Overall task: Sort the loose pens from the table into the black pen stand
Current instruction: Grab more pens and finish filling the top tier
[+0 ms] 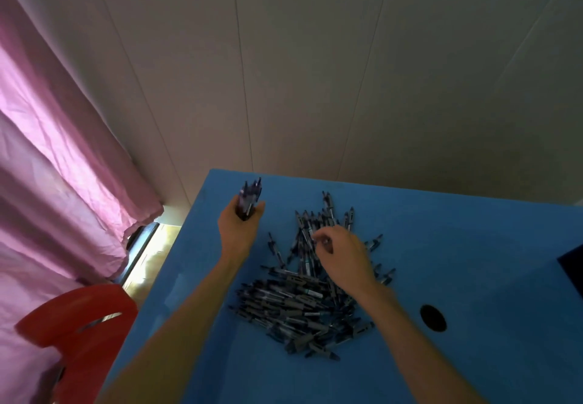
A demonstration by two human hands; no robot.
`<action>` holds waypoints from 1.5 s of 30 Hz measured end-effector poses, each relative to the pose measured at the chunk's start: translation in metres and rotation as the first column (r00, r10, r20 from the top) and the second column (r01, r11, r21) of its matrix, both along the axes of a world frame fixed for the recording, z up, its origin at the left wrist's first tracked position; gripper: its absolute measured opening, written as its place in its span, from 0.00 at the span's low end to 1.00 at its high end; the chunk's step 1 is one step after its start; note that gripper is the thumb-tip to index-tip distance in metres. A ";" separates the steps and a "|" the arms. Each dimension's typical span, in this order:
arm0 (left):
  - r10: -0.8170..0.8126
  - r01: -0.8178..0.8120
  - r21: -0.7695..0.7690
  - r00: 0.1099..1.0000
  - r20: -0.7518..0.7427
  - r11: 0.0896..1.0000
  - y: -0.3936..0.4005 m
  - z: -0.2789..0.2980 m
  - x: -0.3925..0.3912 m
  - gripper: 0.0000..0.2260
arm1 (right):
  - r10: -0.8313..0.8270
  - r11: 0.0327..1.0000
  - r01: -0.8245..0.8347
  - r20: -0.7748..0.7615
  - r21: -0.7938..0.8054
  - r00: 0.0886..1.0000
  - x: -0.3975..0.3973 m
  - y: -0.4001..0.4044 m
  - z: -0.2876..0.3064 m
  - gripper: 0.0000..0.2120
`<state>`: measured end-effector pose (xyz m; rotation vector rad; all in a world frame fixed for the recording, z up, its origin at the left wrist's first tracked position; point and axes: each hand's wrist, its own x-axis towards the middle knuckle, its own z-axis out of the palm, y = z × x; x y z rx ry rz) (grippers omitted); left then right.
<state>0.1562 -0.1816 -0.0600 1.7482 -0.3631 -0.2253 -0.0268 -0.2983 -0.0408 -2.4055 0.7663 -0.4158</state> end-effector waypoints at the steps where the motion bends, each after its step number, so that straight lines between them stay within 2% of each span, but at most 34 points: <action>1: 0.000 0.001 -0.022 1.000 0.021 1.000 0.004 -0.004 -0.003 0.16 | 0.007 1.000 -0.007 0.008 -0.014 1.000 0.003 0.003 -0.001 0.09; 6: -0.042 0.043 -0.005 0.997 0.061 0.999 0.019 -0.027 -0.002 0.22 | 0.020 0.999 -0.020 -0.002 -0.038 1.000 0.017 0.012 -0.009 0.09; 10: 0.017 -0.017 -0.060 1.000 -0.008 0.998 0.020 -0.026 0.004 0.15 | 0.025 0.998 -0.025 -0.008 -0.059 1.000 0.023 0.017 -0.010 0.09; 12: 0.010 -0.009 -0.100 1.000 0.011 0.995 0.023 -0.021 0.003 0.11 | 0.017 0.998 -0.018 -0.009 -0.057 1.000 0.025 0.019 -0.009 0.09; 14: -0.028 0.032 -0.075 0.999 0.047 0.997 0.025 -0.023 0.002 0.10 | 0.012 0.998 -0.012 -0.008 -0.058 1.000 0.026 0.021 -0.009 0.09; 17: -0.059 0.059 -0.001 0.998 0.009 0.998 0.025 -0.031 -0.001 0.12 | 0.010 0.998 -0.011 -0.016 -0.063 1.000 0.026 0.023 -0.009 0.09; 22: -0.054 0.056 -0.079 0.998 0.028 0.995 0.027 -0.024 -0.005 0.05 | -0.003 0.998 0.002 -0.013 -0.061 1.000 0.023 0.022 -0.005 0.09; 25: -0.050 0.052 -0.048 0.998 0.045 0.998 0.025 -0.024 -0.001 0.02 | -0.009 0.998 0.009 -0.005 -0.061 1.000 0.022 0.019 0.000 0.09; 27: -0.057 0.057 -0.022 0.998 0.030 0.998 0.024 -0.022 -0.001 0.06 | -0.007 0.998 0.006 -0.006 -0.062 1.000 0.021 0.017 0.001 0.10; 32: -0.033 0.033 0.003 0.998 -0.050 0.999 0.023 -0.025 0.002 0.23 | 0.000 0.998 -0.001 -0.021 -0.062 1.000 0.020 0.016 -0.002 0.10; 35: 0.000 0.000 0.016 0.999 -0.054 1.000 0.023 -0.025 0.005 0.21 | -0.006 0.998 0.004 -0.029 -0.060 1.000 0.020 0.013 -0.006 0.10; 38: 0.084 -0.088 -0.034 0.990 -0.110 0.996 0.023 -0.024 0.004 0.18 | -0.008 0.999 0.007 -0.025 -0.041 1.000 0.020 0.014 -0.011 0.09; 42: 0.028 -0.027 0.006 0.995 -0.098 1.000 0.027 -0.027 0.002 0.13 | -0.002 1.000 0.000 -0.034 -0.031 0.999 0.020 0.018 -0.014 0.08; 45: 0.012 -0.011 0.027 0.998 -0.061 1.000 0.030 -0.025 0.004 0.15 | -0.002 1.000 0.001 -0.037 -0.020 0.999 0.017 0.020 -0.010 0.08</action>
